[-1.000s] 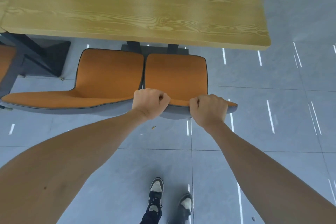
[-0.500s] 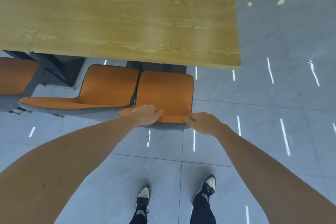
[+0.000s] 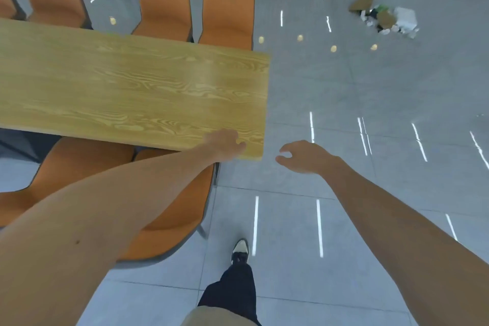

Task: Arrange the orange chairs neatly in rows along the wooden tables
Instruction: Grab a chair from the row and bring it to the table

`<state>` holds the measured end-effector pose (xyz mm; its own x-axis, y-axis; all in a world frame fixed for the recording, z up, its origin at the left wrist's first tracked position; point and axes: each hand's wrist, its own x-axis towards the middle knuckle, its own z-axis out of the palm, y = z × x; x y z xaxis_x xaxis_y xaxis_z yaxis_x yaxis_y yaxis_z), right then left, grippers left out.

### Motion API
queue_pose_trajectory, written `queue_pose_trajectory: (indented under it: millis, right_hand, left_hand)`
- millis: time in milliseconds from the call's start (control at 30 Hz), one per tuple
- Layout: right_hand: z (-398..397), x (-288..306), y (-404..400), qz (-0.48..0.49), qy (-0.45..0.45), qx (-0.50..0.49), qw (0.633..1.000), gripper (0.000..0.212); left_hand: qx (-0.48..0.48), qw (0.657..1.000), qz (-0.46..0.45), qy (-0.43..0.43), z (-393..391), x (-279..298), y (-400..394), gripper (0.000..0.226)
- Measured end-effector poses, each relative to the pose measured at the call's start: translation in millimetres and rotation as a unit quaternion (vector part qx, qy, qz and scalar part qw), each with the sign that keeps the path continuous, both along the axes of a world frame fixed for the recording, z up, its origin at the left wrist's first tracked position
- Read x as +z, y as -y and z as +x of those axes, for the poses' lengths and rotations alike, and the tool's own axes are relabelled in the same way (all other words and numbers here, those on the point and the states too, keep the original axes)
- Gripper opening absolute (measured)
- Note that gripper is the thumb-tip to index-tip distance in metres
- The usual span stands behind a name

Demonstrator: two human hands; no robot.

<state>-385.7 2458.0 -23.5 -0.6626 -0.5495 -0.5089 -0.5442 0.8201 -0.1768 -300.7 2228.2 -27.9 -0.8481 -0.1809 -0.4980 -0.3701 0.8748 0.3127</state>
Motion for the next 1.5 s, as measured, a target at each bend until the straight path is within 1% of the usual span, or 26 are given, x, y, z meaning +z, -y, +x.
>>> queue_pose_trajectory:
  millis: [133, 333, 500, 700, 833, 900, 1000, 1067, 1133, 1300, 1400, 1500]
  right_hand:
    - [-115.9, 7.3, 5.6, 0.002, -0.018, 0.011, 1.000, 0.055]
    - [-287.9, 13.8, 22.3, 0.000, -0.049, 0.045, 0.998, 0.061]
    - [-419.9, 9.0, 38.5, -0.062, -0.102, 0.049, 0.992, 0.064]
    - [-599.0, -20.3, 67.9, -0.099, -0.126, 0.086, 0.983, 0.067]
    - [-714.3, -25.9, 95.3, -0.108, -0.106, 0.114, 0.982, 0.066]
    - [-766.5, -24.3, 111.8, -0.096, -0.101, 0.151, 0.979, 0.066]
    - [-834.8, -15.1, 144.0, -0.070, -0.075, 0.190, 0.977, 0.065]
    - [-880.3, -12.2, 172.5, -0.047, -0.056, 0.229, 0.971, 0.064]
    - [-922.6, -9.8, 202.2, -0.026, -0.034, 0.267, 0.963, 0.063]
    - [-1032.9, -19.1, 303.4, 0.011, 0.004, 0.331, 0.944, 0.059]
    - [-1088.5, -18.3, 362.5, 0.028, 0.018, 0.369, 0.929, 0.059]
    - [-1140.0, -13.2, 425.7, 0.035, 0.024, 0.407, 0.912, 0.058]
  left_hand:
    - [-0.001, 0.999, -0.046, -0.014, -113.6, -16.3, -5.8, 0.060]
    - [0.038, 0.995, -0.088, -0.009, -277.8, -30.5, -4.6, 0.068]
    - [0.052, 0.993, -0.102, -0.021, -394.5, -20.3, 3.0, 0.077]
    - [0.119, 0.984, -0.127, -0.044, -549.8, -34.0, 21.5, 0.079]
    - [0.172, 0.975, -0.130, -0.052, -645.0, -35.7, 37.0, 0.079]
    - [0.204, 0.969, -0.126, -0.050, -689.8, -34.1, 44.9, 0.079]
    - [0.246, 0.962, -0.111, -0.048, -746.8, -30.8, 60.5, 0.075]
    - [0.271, 0.956, -0.101, -0.039, -783.4, -33.0, 80.4, 0.065]
    - [0.300, 0.950, -0.091, -0.019, -817.2, -35.6, 104.0, 0.052]
    - [0.355, 0.933, -0.055, 0.039, -914.4, -53.1, 180.7, 0.041]
    - [0.391, 0.919, -0.019, 0.056, -969.0, -60.5, 232.2, 0.039]
    - [0.429, 0.901, 0.005, 0.066, -1015.3, -51.9, 276.7, 0.047]
